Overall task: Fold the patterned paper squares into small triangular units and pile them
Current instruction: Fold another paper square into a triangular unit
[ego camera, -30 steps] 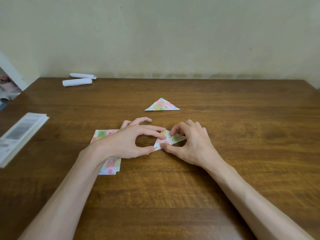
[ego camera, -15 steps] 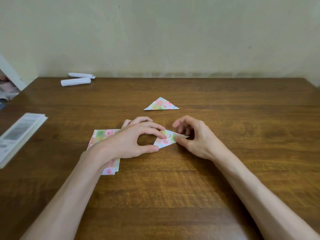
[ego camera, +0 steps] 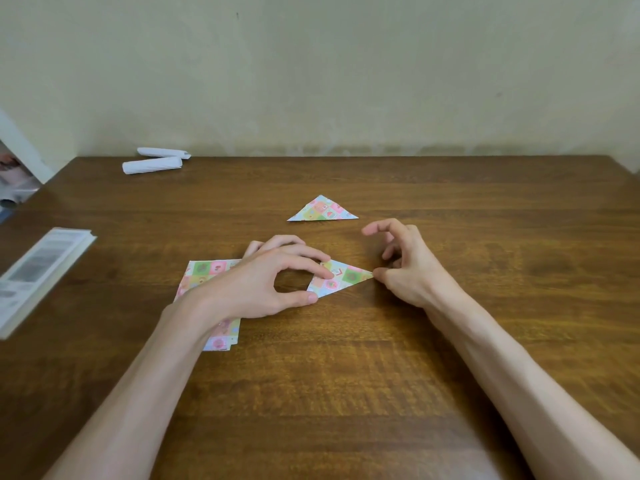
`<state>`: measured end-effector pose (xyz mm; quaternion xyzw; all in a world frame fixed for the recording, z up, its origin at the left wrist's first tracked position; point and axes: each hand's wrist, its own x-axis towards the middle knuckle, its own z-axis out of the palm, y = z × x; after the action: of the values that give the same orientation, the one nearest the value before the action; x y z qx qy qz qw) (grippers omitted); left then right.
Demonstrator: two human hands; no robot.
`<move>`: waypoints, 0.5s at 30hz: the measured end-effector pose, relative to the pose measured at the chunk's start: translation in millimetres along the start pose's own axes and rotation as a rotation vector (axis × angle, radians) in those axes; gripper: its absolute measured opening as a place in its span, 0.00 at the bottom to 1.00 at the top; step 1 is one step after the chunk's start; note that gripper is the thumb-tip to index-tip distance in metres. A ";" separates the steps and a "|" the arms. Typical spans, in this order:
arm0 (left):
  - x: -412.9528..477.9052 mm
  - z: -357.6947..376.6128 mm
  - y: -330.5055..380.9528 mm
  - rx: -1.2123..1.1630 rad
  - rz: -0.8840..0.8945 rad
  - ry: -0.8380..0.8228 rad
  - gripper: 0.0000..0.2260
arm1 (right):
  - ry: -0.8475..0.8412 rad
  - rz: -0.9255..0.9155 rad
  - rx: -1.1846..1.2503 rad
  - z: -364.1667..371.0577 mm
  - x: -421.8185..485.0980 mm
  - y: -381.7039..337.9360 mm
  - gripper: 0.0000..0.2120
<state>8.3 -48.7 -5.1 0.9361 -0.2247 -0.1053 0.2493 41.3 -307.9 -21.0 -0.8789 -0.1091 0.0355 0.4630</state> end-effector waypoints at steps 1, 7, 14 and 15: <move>-0.1 0.8 0.0 -0.003 0.002 0.009 0.15 | -0.008 0.001 0.001 -0.9 0.3 -0.6 0.30; 5.4 11.3 3.9 0.065 0.028 0.165 0.11 | 0.032 -0.132 -0.215 0.7 -8.5 -0.1 0.12; 4.7 12.9 5.2 0.011 0.029 0.200 0.15 | 0.003 -0.174 -0.297 4.0 -14.3 -6.1 0.10; 4.5 12.5 6.1 0.008 0.020 0.200 0.18 | -0.002 -0.169 -0.280 4.2 -14.0 -6.9 0.09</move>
<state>6.1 -60.7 -13.0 0.9405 -0.2086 -0.0080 0.2680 25.8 -303.9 -18.2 -0.9225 -0.1870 -0.0182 0.3372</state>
